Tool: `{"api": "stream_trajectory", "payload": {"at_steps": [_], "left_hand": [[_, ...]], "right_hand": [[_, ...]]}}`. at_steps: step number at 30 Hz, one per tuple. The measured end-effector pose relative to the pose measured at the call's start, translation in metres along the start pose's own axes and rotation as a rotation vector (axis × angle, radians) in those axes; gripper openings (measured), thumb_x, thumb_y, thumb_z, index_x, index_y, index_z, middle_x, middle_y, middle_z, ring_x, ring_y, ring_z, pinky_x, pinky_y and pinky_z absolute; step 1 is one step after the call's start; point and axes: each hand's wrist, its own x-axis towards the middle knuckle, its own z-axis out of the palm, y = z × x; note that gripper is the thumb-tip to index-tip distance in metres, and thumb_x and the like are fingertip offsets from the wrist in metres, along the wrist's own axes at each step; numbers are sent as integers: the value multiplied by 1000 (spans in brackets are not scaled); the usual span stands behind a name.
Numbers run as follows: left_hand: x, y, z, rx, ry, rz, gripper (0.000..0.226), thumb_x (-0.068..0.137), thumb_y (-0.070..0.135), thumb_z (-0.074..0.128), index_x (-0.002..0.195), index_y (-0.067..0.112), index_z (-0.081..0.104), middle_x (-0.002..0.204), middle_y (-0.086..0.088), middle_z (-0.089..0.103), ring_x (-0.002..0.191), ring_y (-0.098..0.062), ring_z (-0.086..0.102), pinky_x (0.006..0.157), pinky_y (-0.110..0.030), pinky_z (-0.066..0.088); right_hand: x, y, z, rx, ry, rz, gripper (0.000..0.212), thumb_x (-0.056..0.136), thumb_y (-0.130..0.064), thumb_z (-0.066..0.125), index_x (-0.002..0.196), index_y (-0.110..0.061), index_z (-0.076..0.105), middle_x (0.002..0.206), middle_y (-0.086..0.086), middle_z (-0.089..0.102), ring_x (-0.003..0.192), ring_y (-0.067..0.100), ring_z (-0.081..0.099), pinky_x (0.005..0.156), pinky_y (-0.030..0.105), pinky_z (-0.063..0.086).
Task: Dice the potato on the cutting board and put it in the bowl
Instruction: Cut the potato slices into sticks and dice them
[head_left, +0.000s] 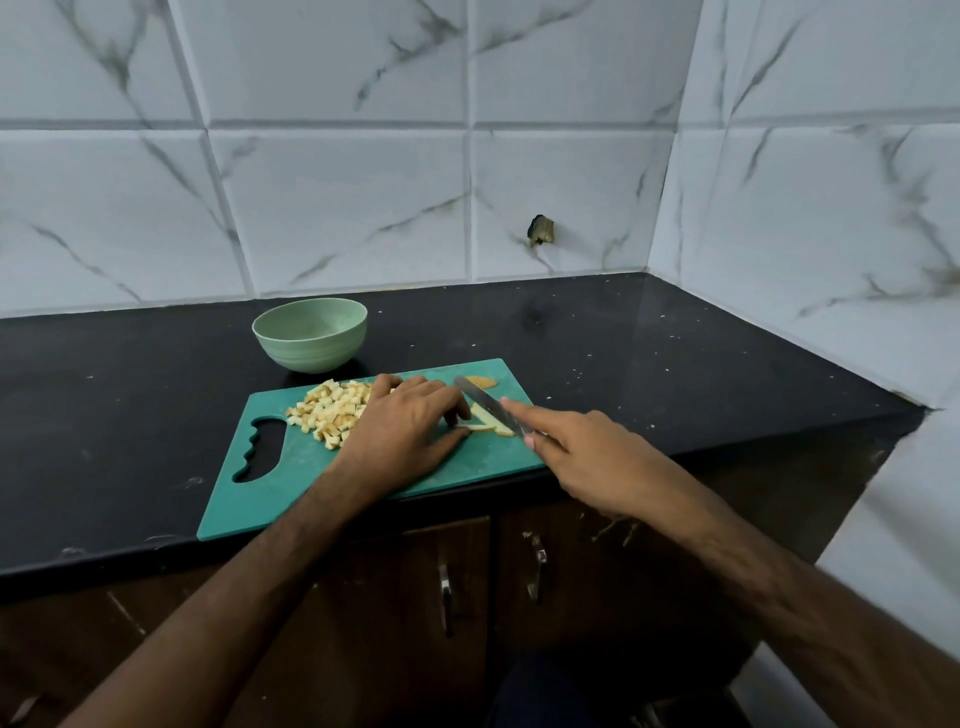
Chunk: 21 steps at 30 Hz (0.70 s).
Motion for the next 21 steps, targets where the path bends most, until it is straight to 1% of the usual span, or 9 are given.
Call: {"api": "stream_trajectory", "payload": {"at_steps": [2, 5, 10, 15, 18, 19, 20, 21], "left_hand": [[-1, 0, -2, -19, 11, 2, 14, 91, 40, 64, 101, 31, 64, 90, 16, 64, 92, -11, 59, 86, -38, 35], [-4, -1, -4, -39, 14, -4, 11, 91, 35, 69, 101, 30, 67, 87, 17, 64, 90, -10, 59, 85, -37, 33], [-12, -9, -6, -64, 28, -77, 8, 89, 35, 73, 96, 32, 70, 85, 18, 62, 91, -10, 60, 83, -33, 21], [-11, -12, -8, -80, -5, -98, 8, 89, 36, 74, 96, 33, 76, 87, 19, 61, 94, -9, 59, 82, -34, 22], [-13, -15, -9, -89, -24, -80, 9, 90, 35, 72, 99, 35, 76, 89, 22, 57, 94, -9, 56, 81, -35, 24], [-14, -16, -9, -85, -28, -72, 11, 91, 34, 71, 101, 35, 76, 90, 22, 55, 94, -9, 55, 81, -36, 25], [-15, -17, -9, -79, -31, -66, 12, 91, 34, 71, 102, 35, 76, 90, 22, 54, 94, -9, 54, 81, -36, 25], [-15, -17, -9, -74, -35, -62, 13, 92, 34, 70, 104, 34, 76, 91, 21, 54, 94, -9, 54, 81, -36, 25]], "right_hand": [[-3, -1, 2, -5, -23, 15, 48, 110, -37, 36, 155, -54, 26, 78, -13, 56, 58, 6, 52, 52, 22, 40], [-6, -1, 2, -19, -30, 14, 48, 110, -37, 35, 155, -54, 25, 82, -9, 62, 60, 8, 56, 54, 25, 44], [-14, 0, -1, -57, -43, 6, 49, 111, -39, 34, 155, -56, 20, 99, -10, 65, 62, 10, 59, 54, 25, 46], [-20, -1, -1, -105, -71, -3, 49, 110, -41, 33, 155, -57, 18, 103, -11, 64, 63, 9, 57, 53, 22, 42], [-16, -3, 4, -118, -91, -18, 50, 110, -42, 32, 155, -57, 15, 116, -8, 63, 68, 12, 59, 57, 27, 52], [-15, -3, 5, -126, -100, -21, 50, 110, -42, 32, 155, -57, 15, 118, -7, 63, 69, 12, 58, 58, 27, 53], [-14, -5, 5, -139, -109, -23, 50, 110, -41, 32, 156, -56, 15, 116, -8, 63, 67, 11, 57, 57, 26, 51], [-13, -7, 2, -156, -118, -20, 50, 111, -40, 32, 156, -55, 17, 110, -10, 61, 65, 9, 55, 55, 25, 48]]}}
